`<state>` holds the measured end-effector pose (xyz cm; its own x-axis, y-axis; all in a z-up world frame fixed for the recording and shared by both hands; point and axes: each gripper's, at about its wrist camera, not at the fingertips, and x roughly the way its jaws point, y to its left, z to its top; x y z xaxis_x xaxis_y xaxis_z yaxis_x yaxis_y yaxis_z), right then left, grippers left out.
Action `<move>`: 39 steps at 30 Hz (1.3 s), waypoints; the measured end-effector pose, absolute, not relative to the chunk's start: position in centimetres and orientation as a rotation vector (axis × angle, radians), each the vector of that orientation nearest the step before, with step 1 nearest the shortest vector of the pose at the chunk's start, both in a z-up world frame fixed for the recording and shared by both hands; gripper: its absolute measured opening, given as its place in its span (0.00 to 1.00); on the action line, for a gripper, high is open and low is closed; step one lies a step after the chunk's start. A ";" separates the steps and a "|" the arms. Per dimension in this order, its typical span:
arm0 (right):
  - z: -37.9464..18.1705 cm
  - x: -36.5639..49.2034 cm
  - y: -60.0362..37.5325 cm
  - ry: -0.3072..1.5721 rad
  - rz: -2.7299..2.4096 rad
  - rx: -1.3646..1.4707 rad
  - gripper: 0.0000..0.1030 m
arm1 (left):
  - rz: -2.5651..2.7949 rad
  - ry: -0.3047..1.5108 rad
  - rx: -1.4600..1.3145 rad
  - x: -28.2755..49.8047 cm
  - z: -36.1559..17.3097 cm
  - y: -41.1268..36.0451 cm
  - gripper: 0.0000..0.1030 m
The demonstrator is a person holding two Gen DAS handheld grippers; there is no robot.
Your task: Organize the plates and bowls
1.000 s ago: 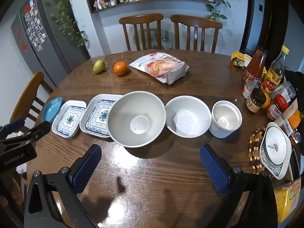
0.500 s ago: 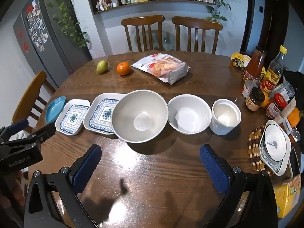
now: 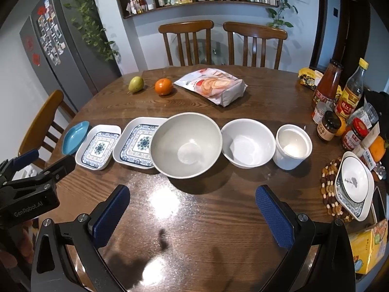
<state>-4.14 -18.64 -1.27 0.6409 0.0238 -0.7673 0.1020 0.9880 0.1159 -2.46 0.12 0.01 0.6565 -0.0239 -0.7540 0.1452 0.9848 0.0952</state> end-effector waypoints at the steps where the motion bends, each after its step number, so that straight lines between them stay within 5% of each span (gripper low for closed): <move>1: -1.3 -4.1 -18.7 0.875 -0.045 0.154 1.00 | -0.096 0.849 0.153 -2.5 0.0 0.1 0.99; 39: -2.4 -3.9 -17.9 0.885 -0.061 0.197 1.00 | -0.133 0.832 0.159 -1.8 -0.9 0.2 0.99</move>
